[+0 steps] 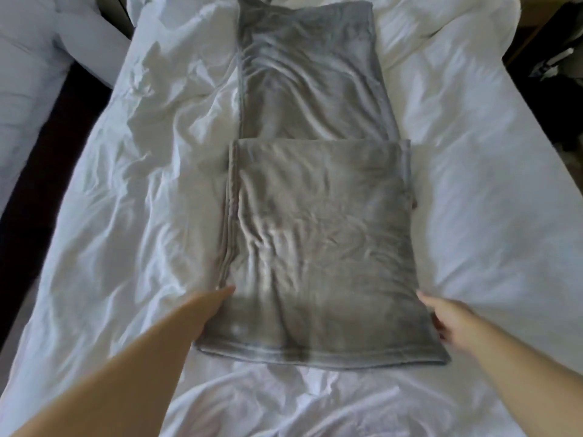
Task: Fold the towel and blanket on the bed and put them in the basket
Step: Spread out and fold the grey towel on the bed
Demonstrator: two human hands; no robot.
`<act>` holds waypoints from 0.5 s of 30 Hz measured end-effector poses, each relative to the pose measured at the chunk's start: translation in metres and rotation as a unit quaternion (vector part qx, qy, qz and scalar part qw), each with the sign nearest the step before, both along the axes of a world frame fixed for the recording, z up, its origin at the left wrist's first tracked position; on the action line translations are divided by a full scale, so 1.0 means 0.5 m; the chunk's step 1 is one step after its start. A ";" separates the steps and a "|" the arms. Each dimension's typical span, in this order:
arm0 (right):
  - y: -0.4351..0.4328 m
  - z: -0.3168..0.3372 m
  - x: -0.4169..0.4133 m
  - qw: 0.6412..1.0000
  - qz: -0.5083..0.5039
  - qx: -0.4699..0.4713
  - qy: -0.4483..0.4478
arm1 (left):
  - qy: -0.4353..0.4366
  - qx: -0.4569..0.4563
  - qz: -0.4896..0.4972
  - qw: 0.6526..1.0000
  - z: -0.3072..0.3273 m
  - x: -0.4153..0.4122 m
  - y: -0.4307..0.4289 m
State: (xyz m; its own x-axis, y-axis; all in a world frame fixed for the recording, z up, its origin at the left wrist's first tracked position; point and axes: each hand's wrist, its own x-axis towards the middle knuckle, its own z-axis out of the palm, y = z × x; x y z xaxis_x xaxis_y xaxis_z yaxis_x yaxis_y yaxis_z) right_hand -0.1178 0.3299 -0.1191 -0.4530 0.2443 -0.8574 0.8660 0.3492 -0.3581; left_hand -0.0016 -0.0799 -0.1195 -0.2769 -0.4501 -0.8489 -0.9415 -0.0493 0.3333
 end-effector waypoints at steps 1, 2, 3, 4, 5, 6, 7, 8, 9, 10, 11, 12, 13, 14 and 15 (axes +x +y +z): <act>0.011 -0.021 0.044 1.000 -0.008 0.013 0.007 | -0.017 -0.024 -0.018 0.999 -0.019 0.029 0.010; 0.021 -0.038 0.082 0.998 -0.002 0.043 0.036 | -0.031 -0.050 -0.037 0.998 -0.031 0.052 0.019; 0.026 -0.049 0.112 0.996 0.004 0.067 0.062 | -0.041 -0.080 -0.060 0.994 -0.037 0.069 0.024; 0.027 -0.054 0.133 0.994 0.007 0.076 0.077 | -0.047 -0.107 -0.084 0.990 -0.040 0.081 0.027; 0.025 -0.053 0.148 0.995 0.005 0.065 0.073 | -0.049 -0.126 -0.102 0.986 -0.038 0.089 0.029; 0.023 -0.046 0.157 0.997 -0.008 0.043 0.059 | -0.047 -0.138 -0.111 0.983 -0.037 0.095 0.031; 0.023 -0.040 0.161 0.999 -0.026 0.018 0.042 | -0.042 -0.150 -0.110 0.982 -0.031 0.099 0.033; 0.024 -0.029 0.162 0.999 -0.039 -0.001 0.032 | -0.040 -0.162 -0.111 0.980 -0.024 0.103 0.036; 0.027 -0.015 0.162 0.999 -0.043 -0.012 0.029 | -0.041 -0.170 -0.107 0.979 -0.015 0.108 0.039; 0.032 0.000 0.161 0.998 -0.042 -0.020 0.034 | -0.043 -0.175 -0.096 0.979 -0.005 0.116 0.044; 0.038 0.017 0.159 0.998 -0.040 -0.026 0.044 | -0.040 -0.173 -0.074 0.981 0.005 0.124 0.050; 0.043 0.036 0.160 0.997 -0.037 -0.030 0.054 | -0.035 -0.148 -0.032 0.988 0.014 0.136 0.055; 0.047 0.056 0.163 0.997 -0.035 -0.034 0.063 | -0.029 -0.111 0.023 0.993 0.020 0.150 0.060; 0.051 0.076 0.168 0.996 -0.037 -0.043 0.068 | -0.024 -0.078 0.067 0.994 0.022 0.165 0.062; 0.056 0.088 0.173 0.996 -0.039 -0.051 0.069 | -0.020 -0.052 0.094 0.994 0.021 0.177 0.065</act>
